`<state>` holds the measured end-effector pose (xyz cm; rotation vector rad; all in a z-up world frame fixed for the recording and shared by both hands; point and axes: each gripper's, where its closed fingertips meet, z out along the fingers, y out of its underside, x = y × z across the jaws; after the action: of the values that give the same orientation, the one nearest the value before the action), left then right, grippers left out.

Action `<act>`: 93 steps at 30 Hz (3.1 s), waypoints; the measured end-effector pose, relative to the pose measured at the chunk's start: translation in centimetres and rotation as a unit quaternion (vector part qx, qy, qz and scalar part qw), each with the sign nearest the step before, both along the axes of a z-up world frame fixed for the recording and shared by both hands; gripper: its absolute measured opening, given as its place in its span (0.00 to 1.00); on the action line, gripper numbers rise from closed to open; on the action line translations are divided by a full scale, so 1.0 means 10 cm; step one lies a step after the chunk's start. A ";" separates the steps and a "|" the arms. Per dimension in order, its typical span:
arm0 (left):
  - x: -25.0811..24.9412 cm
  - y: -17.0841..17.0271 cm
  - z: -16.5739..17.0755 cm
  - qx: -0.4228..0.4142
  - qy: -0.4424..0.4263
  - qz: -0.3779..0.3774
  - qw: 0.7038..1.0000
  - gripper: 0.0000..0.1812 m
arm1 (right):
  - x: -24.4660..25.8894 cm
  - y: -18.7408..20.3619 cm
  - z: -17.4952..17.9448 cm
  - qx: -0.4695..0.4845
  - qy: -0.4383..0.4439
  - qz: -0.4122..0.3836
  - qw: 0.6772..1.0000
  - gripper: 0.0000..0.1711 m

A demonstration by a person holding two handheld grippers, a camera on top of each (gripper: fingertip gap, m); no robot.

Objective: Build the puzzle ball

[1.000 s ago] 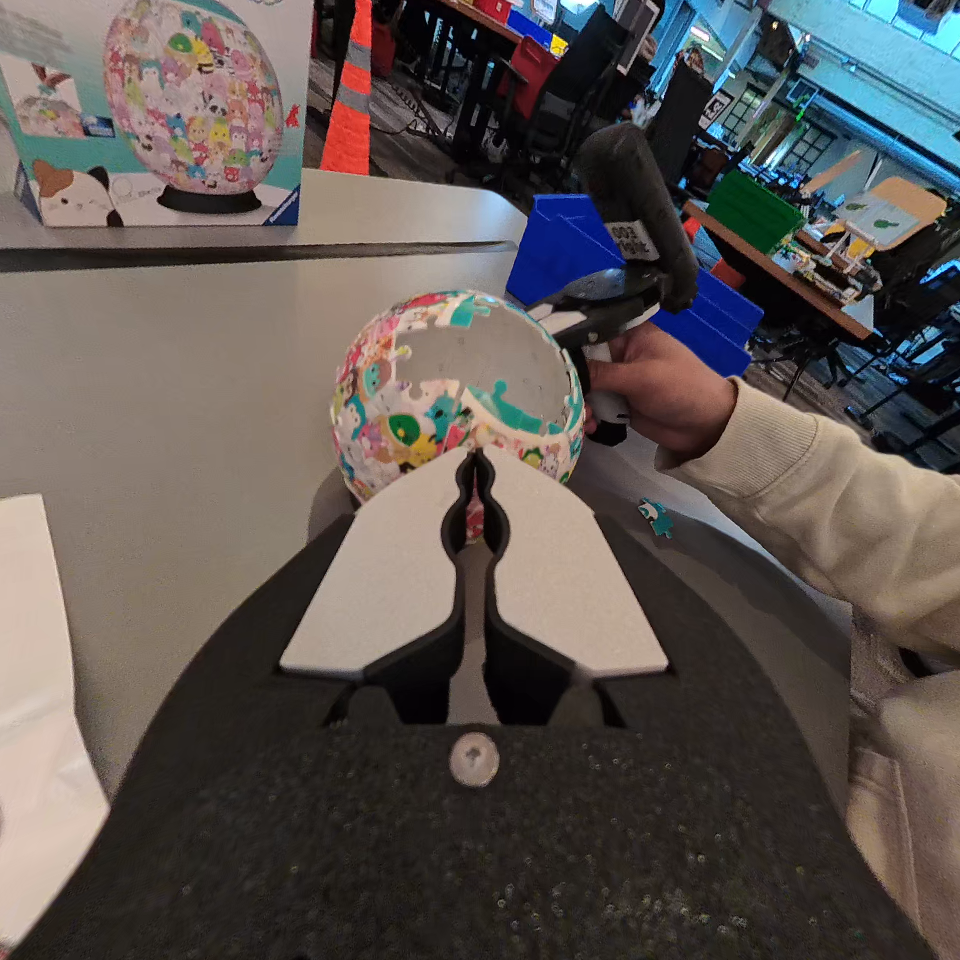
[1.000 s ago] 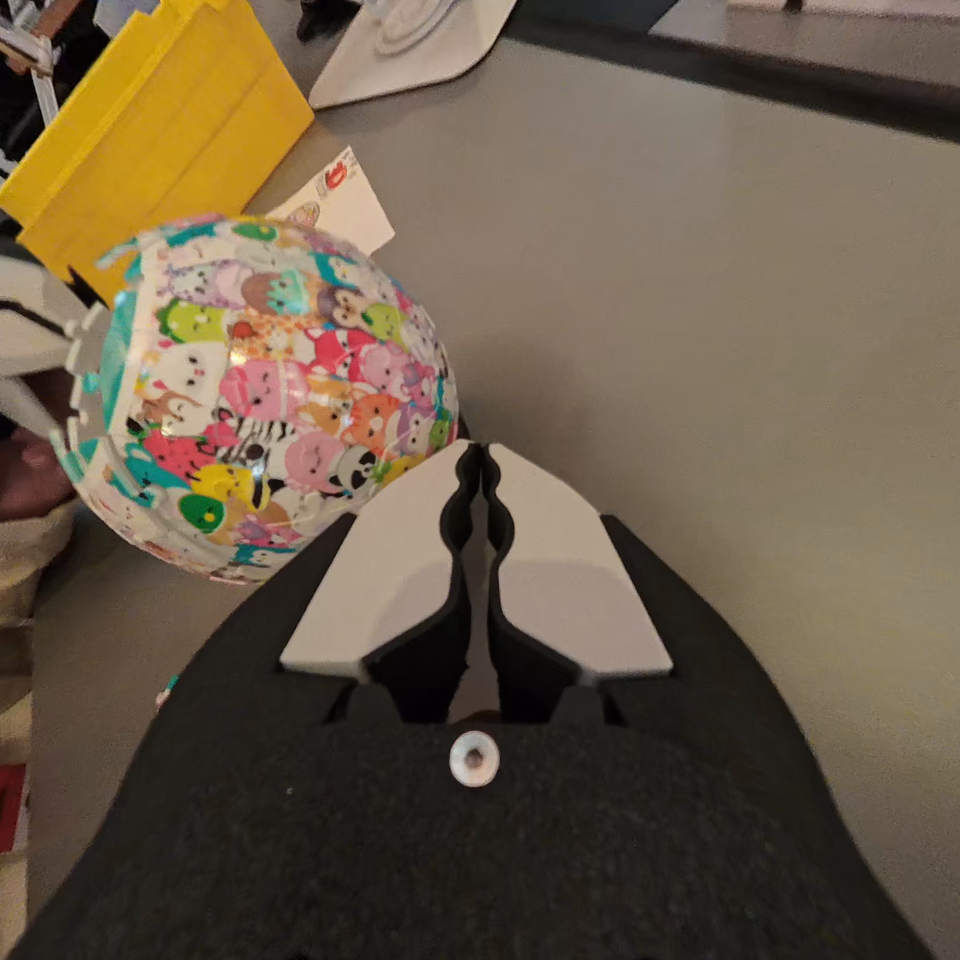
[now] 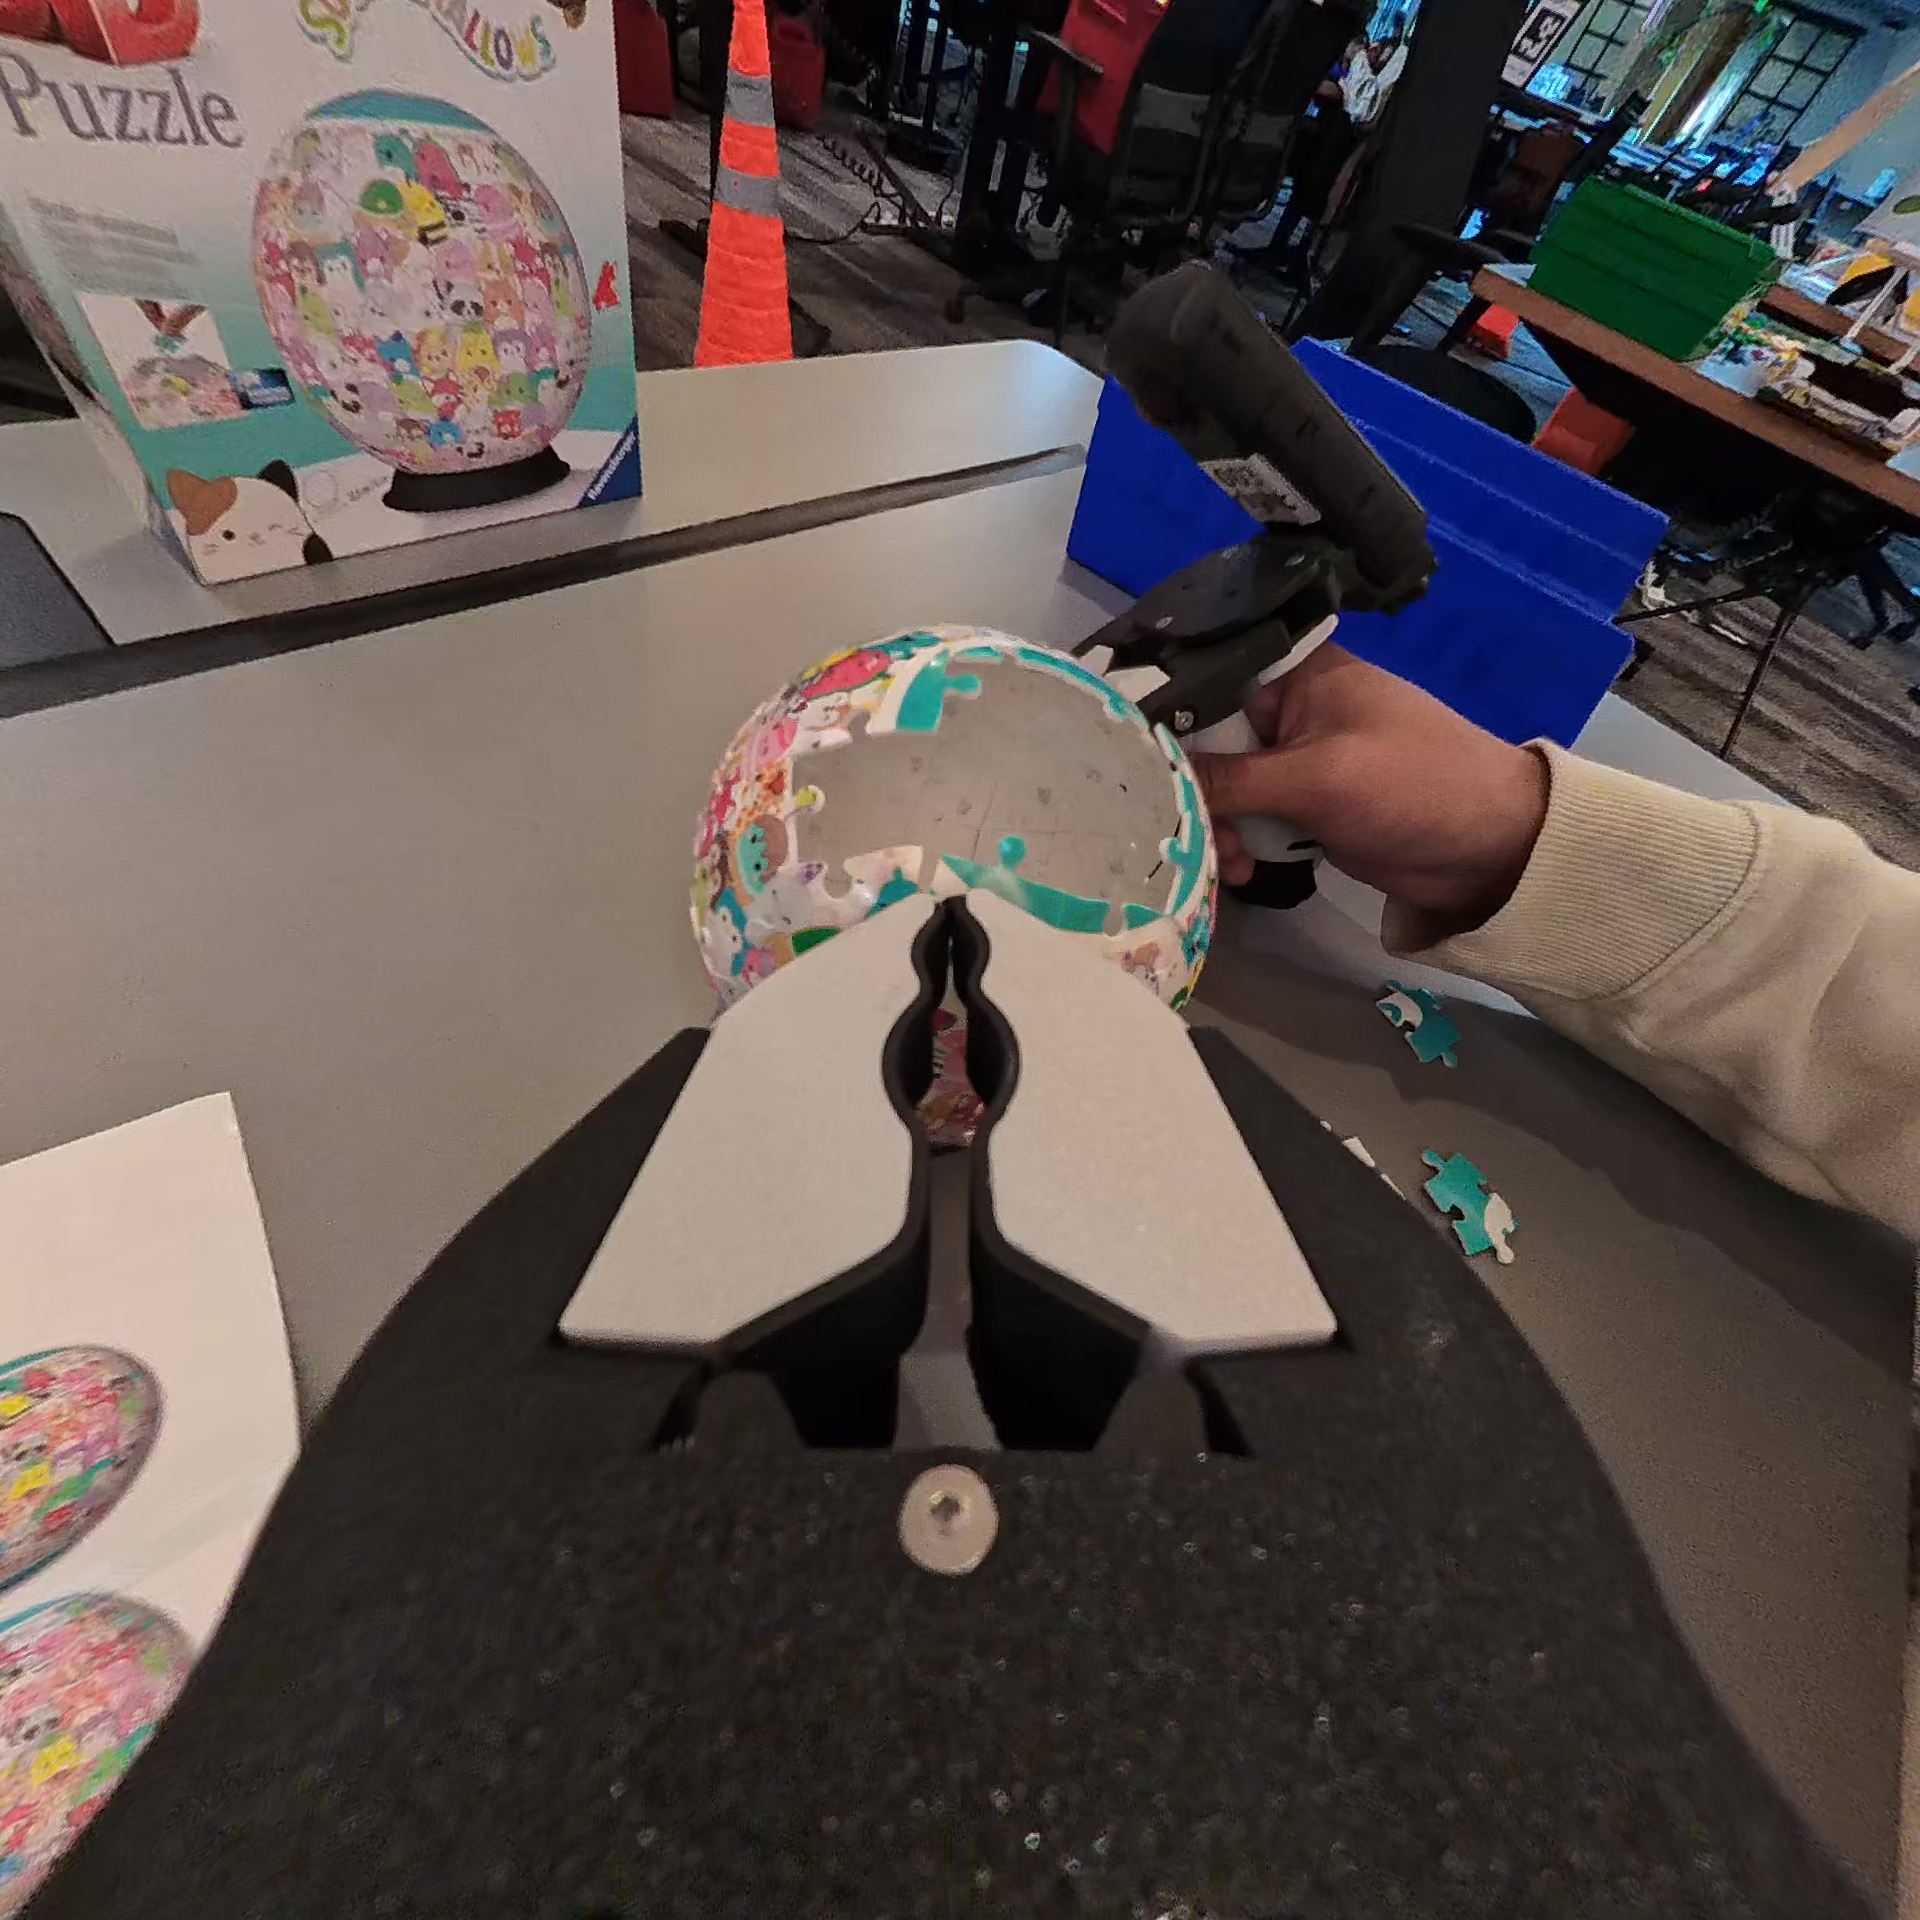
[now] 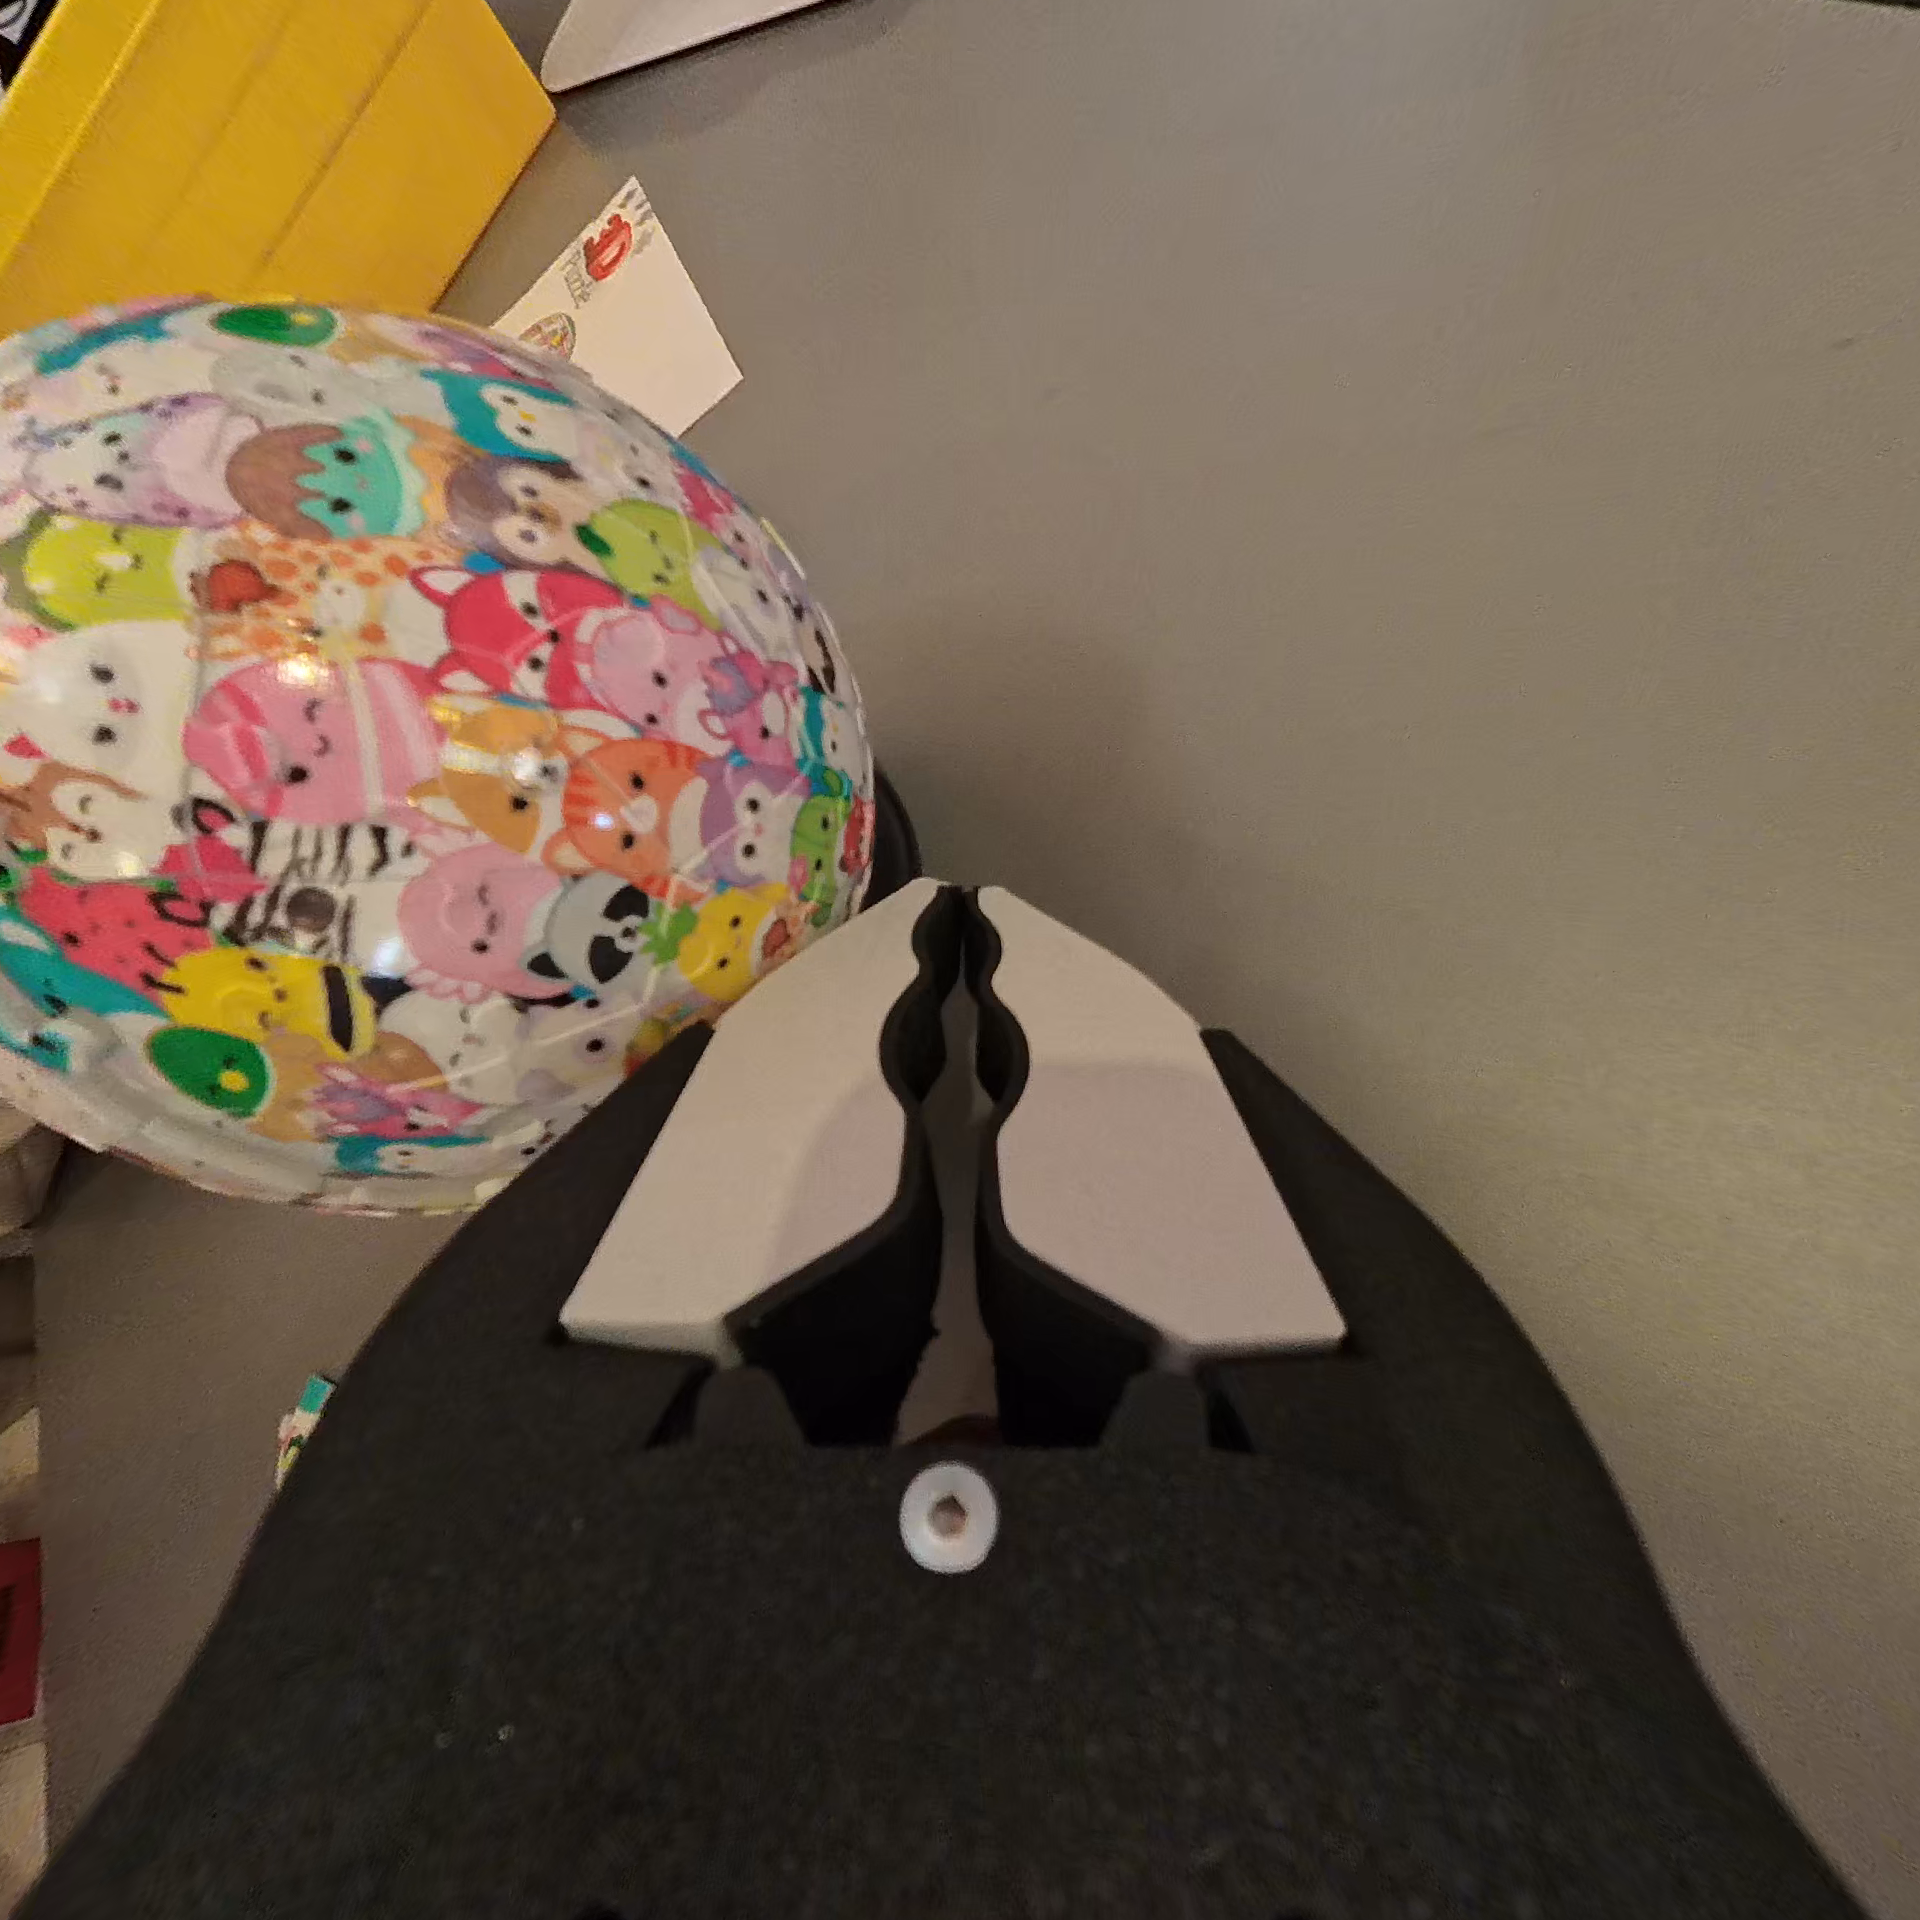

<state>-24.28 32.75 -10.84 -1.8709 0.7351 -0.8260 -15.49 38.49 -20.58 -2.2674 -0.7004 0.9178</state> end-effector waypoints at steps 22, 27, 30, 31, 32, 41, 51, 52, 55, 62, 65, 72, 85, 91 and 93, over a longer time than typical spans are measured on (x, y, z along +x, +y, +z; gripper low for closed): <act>0.03 -0.16 -0.12 0.010 0.031 -0.006 0.999 0.00 | 0.00 -0.02 -0.04 0.001 -0.007 0.001 1.000 0.00; 0.03 -0.17 -0.08 0.005 0.014 -0.005 1.000 0.00 | 0.28 0.02 0.06 0.035 -0.083 -0.019 0.996 0.00; 0.05 -0.17 -0.12 0.008 0.023 -0.007 1.000 0.00 | 0.33 -0.16 0.72 0.099 -0.095 0.004 0.991 0.07; 0.05 -0.17 -0.12 0.011 0.025 -0.006 1.000 0.00 | 0.16 -0.34 1.02 0.111 -0.048 0.041 0.992 0.15; 0.05 -0.17 -0.12 0.011 0.023 -0.005 1.000 0.00 | -0.03 -0.56 1.29 0.104 0.001 0.085 0.991 0.22; 0.02 -0.12 -0.13 0.005 0.009 0.000 1.000 0.00 | -0.87 -1.11 1.13 -0.010 -0.066 0.175 0.982 0.67; 0.02 -0.12 -0.13 0.006 0.002 -0.004 1.000 0.00 | -1.03 -1.06 1.08 -0.108 -0.050 0.184 0.976 0.60; 0.02 -0.11 -0.14 0.008 0.005 -0.003 1.000 0.00 | -1.03 -1.07 1.09 -0.109 -0.047 0.186 0.975 0.61; 0.02 -0.10 -0.14 0.010 0.006 0.001 1.000 0.00 | -1.03 -1.07 1.09 -0.111 -0.042 0.186 0.975 0.61; 0.05 -0.11 -0.14 0.009 0.006 0.000 1.000 0.00 | -1.02 -1.03 1.11 -0.119 -0.025 0.179 0.976 0.58; 0.07 -0.11 -0.11 0.015 0.009 0.001 1.000 0.00 | -1.01 -1.01 1.10 -0.130 -0.032 0.180 0.975 0.57; 0.04 -0.08 -0.13 0.014 0.017 0.003 1.000 0.00 | -1.00 -0.99 1.08 -0.148 -0.079 0.188 0.968 0.59; -0.10 -0.04 -0.28 -0.161 -0.120 -0.167 0.965 0.49 | -0.09 -0.53 1.12 0.087 -0.077 0.029 0.993 0.58; 0.04 0.07 -0.56 -0.172 -0.051 -0.246 0.952 0.75 | -0.17 -0.75 0.54 -0.059 0.118 -0.006 0.991 0.73; 0.15 0.04 -0.63 -0.173 -0.026 -0.261 0.949 0.75 | -0.28 -0.73 0.59 -0.069 0.164 0.004 0.984 0.73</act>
<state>-22.75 33.13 -17.14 -1.9727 1.1355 -1.4112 -18.27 31.24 -14.72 -2.1553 -0.5115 1.3410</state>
